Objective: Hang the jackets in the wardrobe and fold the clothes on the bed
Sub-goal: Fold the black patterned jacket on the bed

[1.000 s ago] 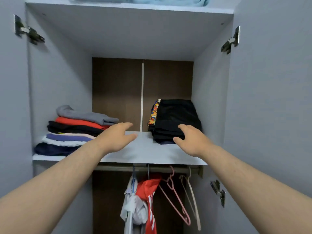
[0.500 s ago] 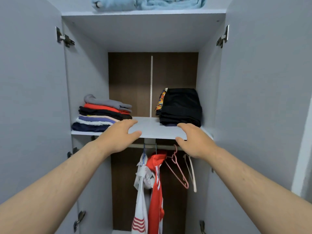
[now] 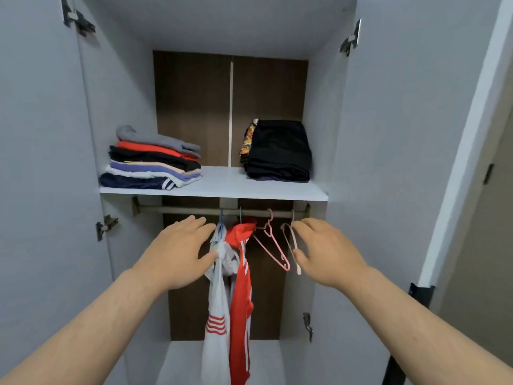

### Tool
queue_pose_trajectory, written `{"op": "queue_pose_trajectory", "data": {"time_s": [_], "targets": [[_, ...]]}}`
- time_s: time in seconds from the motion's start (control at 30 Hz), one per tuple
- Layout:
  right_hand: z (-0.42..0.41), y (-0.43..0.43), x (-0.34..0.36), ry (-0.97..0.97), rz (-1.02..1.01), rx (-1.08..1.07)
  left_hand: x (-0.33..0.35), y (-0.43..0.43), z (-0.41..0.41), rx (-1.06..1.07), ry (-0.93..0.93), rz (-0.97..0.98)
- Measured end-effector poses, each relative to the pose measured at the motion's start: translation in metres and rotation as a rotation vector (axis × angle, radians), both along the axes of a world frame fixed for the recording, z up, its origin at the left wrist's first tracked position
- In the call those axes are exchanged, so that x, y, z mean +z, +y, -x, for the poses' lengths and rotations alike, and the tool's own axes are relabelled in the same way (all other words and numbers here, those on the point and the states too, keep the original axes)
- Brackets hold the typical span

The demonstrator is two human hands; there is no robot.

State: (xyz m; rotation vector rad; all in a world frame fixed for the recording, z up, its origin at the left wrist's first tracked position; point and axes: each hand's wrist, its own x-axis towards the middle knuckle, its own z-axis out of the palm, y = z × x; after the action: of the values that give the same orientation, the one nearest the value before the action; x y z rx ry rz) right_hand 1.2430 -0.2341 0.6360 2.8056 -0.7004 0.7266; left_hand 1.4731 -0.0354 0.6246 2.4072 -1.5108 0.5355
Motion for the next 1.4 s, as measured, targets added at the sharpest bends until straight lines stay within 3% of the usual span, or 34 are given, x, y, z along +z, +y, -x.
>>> {"op": "queue_pose_trajectory", "data": {"time_s": [0.27, 0.4, 0.53, 0.63, 0.7, 0.83, 1.2, 1.4], "targets": [[0.086, 0.019, -0.026, -0.024, -0.081, -0.015, -0.027, 0.005, 0.069, -0.072, 0.01, -0.05], [0.153, 0.006, -0.037, -0.244, -0.309, 0.034, -0.026, 0.0, 0.113, -0.072, 0.028, -0.041], [0.194, -0.012, -0.043, -0.513, -0.158, -0.003, -0.023, -0.022, 0.163, -0.102, 0.039, -0.035], [0.205, -0.026, -0.038, -0.636, -0.366, -0.021, -0.024, -0.045, 0.198, -0.132, 0.015, -0.026], [0.205, -0.032, -0.035, -0.546, -0.528, 0.012, -0.032, -0.057, 0.215, -0.135, 0.034, -0.031], [0.2, -0.039, -0.031, -0.368, -0.593, 0.065, -0.057, -0.063, 0.231, -0.065, 0.068, -0.113], [0.16, -0.041, -0.052, -0.495, -0.76, 0.125, -0.094, 0.003, 0.209, 0.152, 0.147, -0.099], [0.117, -0.022, -0.061, -0.464, -0.736, 0.189, -0.101, 0.048, 0.18, 0.317, 0.163, -0.011]]}}
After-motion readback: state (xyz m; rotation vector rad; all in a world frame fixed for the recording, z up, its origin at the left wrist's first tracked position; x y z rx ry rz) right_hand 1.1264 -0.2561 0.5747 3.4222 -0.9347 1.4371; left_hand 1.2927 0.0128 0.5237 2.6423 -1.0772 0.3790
